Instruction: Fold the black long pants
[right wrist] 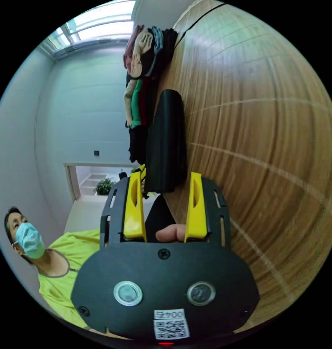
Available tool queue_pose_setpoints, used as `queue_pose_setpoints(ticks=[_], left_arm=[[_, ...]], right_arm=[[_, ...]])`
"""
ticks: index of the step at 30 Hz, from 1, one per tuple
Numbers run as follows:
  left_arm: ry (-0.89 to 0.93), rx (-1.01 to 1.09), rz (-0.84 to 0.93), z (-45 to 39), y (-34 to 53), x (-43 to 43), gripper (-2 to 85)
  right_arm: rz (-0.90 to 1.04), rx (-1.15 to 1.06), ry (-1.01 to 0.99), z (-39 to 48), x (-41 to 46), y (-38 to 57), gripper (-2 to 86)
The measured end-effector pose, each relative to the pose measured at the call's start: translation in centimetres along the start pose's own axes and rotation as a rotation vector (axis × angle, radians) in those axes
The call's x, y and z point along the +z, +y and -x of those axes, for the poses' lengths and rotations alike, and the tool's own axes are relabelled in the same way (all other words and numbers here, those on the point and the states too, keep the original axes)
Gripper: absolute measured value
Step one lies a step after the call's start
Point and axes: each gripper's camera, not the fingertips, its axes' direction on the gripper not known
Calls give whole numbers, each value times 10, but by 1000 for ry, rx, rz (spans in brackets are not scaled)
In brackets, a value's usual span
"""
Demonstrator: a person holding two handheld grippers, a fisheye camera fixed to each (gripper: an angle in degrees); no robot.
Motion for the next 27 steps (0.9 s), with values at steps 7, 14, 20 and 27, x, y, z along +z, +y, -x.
queue_pose_setpoints(ticks=[7,14,20,27], left_arm=[[-39,60,77,-32,-19,-5,133],[27,-3,96,-55,-35,-9,106],[-128,-2,153,-105,-52,-27,54],[-172,-137,81,-187,-50,-112,27]], right_arm=[[411,-71,72,34,78,-150,176],[530,-10,7,43,165,-219,86],[418,-5,232,115,205,-231,54],[463,-104,434,270,262,-241,52]])
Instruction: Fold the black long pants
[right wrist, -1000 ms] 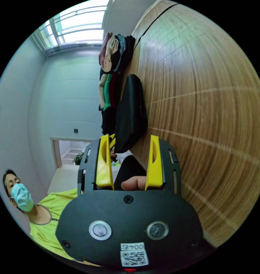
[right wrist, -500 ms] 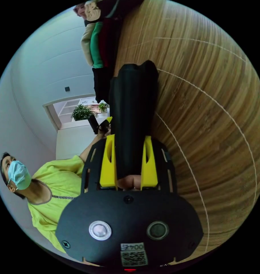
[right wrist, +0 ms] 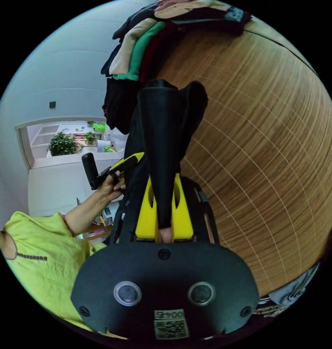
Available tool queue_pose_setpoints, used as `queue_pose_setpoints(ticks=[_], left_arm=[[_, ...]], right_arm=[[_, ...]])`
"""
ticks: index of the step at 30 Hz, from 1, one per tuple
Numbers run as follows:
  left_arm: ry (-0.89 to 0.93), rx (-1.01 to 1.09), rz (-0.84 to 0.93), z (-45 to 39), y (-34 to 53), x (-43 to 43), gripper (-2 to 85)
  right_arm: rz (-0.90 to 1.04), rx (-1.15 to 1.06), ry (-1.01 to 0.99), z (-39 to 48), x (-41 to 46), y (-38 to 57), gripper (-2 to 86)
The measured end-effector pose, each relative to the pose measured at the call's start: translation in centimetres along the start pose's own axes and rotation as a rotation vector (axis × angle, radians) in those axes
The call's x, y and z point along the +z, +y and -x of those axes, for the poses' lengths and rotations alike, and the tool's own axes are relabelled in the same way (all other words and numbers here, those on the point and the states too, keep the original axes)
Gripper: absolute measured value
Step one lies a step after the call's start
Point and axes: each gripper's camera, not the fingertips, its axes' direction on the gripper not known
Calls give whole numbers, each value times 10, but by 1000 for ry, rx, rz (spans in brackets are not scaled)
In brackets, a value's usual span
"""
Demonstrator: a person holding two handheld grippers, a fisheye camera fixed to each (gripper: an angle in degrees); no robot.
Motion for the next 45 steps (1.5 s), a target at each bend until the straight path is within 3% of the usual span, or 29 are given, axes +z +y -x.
queue_pose_setpoints(ticks=[7,13,19,29,45], left_arm=[[100,-198,-71,31,18,-181,20],[25,-177,-168,78,-3,-348,19],[-52,-187,-259,104,-26,-453,19],[18,-192,-218,125,-102,-517,19],[26,-100,-115,163,-319,-630,21]], right_arm=[[92,-92,53,187,21,-74,52],[91,-168,-56,321,76,-170,52],[83,-231,-98,418,114,-257,53],[68,-183,-57,490,128,-381,53],[-27,-90,-90,586,146,-589,53]])
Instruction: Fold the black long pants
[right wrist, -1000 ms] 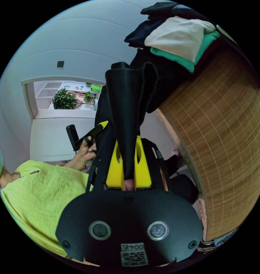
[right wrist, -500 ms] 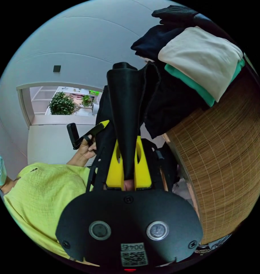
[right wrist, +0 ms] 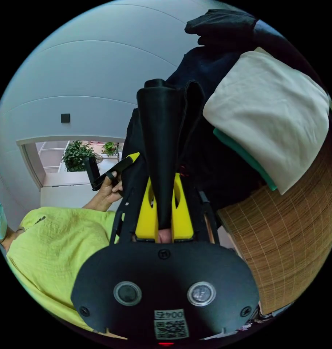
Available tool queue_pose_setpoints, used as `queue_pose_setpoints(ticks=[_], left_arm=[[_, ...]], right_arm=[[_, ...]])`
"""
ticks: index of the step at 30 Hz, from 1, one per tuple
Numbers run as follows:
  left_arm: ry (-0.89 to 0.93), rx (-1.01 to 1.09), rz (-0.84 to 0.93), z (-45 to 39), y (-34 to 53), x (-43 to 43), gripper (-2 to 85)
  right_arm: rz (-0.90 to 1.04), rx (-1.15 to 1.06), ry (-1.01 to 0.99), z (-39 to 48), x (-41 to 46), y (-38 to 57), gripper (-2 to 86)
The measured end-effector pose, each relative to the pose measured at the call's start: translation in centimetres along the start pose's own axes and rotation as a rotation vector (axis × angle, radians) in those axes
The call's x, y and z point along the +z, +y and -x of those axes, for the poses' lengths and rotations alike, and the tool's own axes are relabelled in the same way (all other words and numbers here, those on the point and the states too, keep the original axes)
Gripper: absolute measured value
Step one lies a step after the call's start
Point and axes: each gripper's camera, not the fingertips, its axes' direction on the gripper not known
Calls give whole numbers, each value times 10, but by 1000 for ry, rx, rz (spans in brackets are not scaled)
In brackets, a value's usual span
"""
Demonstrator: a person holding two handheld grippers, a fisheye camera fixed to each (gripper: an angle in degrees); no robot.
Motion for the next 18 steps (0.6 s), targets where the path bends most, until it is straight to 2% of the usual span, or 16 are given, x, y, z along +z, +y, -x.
queue_pose_setpoints(ticks=[6,9,13,18], left_arm=[[52,-21,-68,-6,-74,-6,21],[81,-112,-126,-8,-109,-9,21],[116,-228,-245,-9,-148,-21,21],[112,-334,-370,-9,-170,-23,25]], right_arm=[[38,-33,84,23,-19,-101,53],[138,-119,189,49,-27,-176,53],[311,-360,328,103,-24,-278,54],[508,-604,373,137,11,-372,55]])
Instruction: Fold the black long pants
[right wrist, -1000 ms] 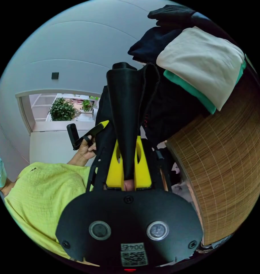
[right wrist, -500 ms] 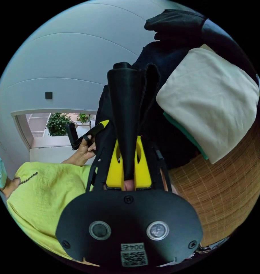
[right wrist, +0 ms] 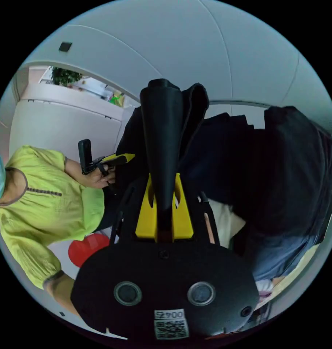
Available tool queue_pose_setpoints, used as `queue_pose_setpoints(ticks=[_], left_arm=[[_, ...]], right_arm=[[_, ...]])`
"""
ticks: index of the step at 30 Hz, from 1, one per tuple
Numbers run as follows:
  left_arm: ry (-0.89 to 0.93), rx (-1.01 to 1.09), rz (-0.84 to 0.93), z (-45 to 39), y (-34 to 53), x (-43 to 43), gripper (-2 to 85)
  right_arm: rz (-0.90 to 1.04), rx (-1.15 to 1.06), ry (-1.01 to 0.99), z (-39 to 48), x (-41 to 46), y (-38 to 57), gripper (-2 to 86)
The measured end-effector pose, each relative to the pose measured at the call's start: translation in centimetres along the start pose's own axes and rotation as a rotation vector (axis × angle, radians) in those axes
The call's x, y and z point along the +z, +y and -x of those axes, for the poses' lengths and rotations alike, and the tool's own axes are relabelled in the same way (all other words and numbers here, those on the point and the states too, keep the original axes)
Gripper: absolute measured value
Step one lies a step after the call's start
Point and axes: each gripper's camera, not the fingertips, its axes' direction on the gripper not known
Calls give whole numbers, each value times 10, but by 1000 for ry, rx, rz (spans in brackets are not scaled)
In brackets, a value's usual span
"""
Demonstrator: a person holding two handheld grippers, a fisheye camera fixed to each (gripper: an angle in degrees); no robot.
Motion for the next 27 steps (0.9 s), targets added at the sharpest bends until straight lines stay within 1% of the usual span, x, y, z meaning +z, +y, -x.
queue_pose_setpoints(ticks=[2,4,5,9,11,12,13,15,17,18,19,20,21,22,23,24,25,26,27], left_arm=[[-18,-48,4,9,-3,18,28],[-24,-140,52,23,-6,47,31],[-34,-146,48,23,-7,51,31],[-11,-69,27,5,-22,44,33],[18,-45,61,5,-28,45,33],[35,-42,97,8,-31,43,31],[63,-42,131,11,-35,36,28],[89,-15,169,11,-38,14,20],[88,23,185,8,-39,-19,13],[89,82,164,1,-40,-45,9],[59,162,127,-11,-44,-67,7],[45,199,113,-19,-46,-75,6],[59,276,101,-37,-55,-79,5],[97,377,115,-58,-66,-70,3],[107,430,125,-69,-72,-62,3],[94,498,138,-85,-84,-40,2],[54,534,146,-92,-94,-12,2],[20,546,167,-93,-99,6,2],[-97,556,271,-88,-108,47,1]], right_arm=[[75,-29,35,-26,18,-39,55],[136,-25,82,-43,39,-63,57],[162,-21,119,-50,49,-75,58],[173,-6,125,-69,54,-91,75],[164,105,218,-87,61,-91,102],[164,153,247,-93,62,-89,100],[145,232,275,-101,62,-82,97],[19,314,287,-100,50,-62,89],[-186,388,318,-75,30,-20,67],[-258,403,326,-63,25,-5,63],[-391,404,321,-35,20,25,57],[-500,372,323,-2,24,53,53],[-545,359,342,15,29,66,51],[-610,360,408,45,45,86,45],[-641,372,475,69,66,100,41],[-650,383,502,77,78,104,38],[-639,404,529,85,104,107,33],[-568,416,532,83,132,104,24],[-519,430,530,79,146,102,17]])
